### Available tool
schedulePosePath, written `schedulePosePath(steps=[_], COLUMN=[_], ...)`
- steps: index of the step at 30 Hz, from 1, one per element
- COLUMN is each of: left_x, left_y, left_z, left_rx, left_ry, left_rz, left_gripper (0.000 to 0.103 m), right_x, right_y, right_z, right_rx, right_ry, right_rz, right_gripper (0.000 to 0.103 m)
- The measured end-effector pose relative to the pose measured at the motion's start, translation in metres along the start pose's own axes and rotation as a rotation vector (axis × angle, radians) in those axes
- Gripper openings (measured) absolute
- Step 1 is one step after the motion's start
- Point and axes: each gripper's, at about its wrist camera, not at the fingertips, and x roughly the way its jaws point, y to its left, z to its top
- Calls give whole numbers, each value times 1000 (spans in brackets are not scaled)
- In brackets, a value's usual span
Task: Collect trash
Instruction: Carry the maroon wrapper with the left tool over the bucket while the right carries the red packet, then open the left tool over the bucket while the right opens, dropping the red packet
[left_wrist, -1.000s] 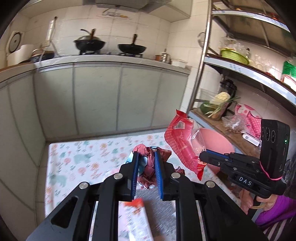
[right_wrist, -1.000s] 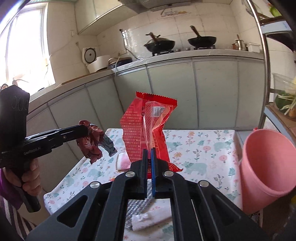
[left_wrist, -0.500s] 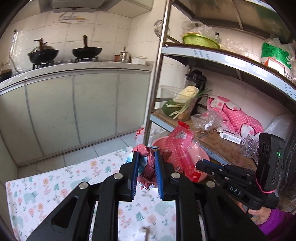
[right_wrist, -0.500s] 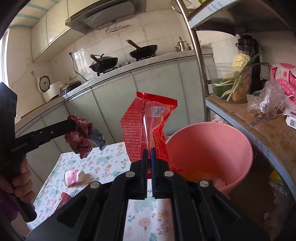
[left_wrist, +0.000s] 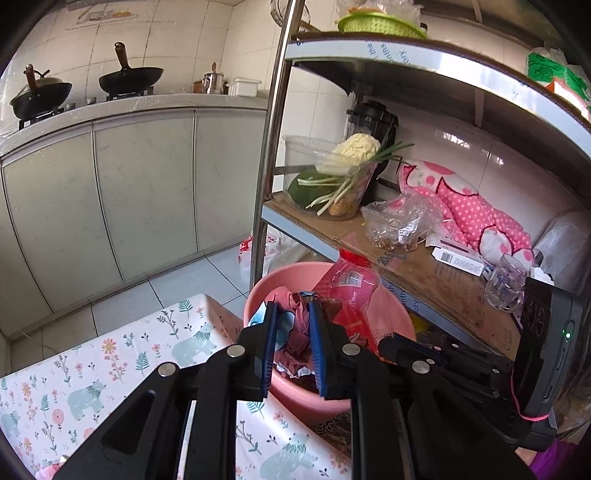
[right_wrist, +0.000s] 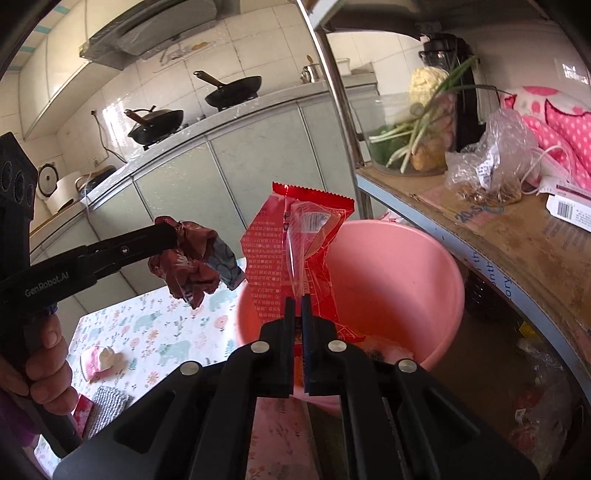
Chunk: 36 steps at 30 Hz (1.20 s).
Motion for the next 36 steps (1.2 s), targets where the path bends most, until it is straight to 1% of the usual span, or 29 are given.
schedulePosePath(steps=[5,8,15,16,18,23,30,36], left_x=[33,49,67,68,70,66,45,14], left_y=[2,-1,-9,-9,-10,-9,-10,-10], left_z=[0,-3,-8,-9,-9,-6,1,5], left_rx=[-19,-10,7,7,9,-8,-17,-27], left_ry=[52,76,110,114,127,127,86,43], left_rz=[-7,-10,-12,-9,-8,-14,-23,-26], left_gripper=[16,16,19,19,20,27,28,28], right_x=[16,23,35,36,37,32,19,-2], right_y=[-10,-14,-24,-26,-27,-24,-12,9], right_z=[-3,-6,-12,-12,-14,-14,-8,-3], right_rx=[13,17,55,61,70,60,35,-11], right_ry=[32,50,103,109,116,108,78,30], right_rz=[-23,-37,-53,-52,-51,-52,-41,-22], right_gripper=[4,4,4,6,15,23,24,24])
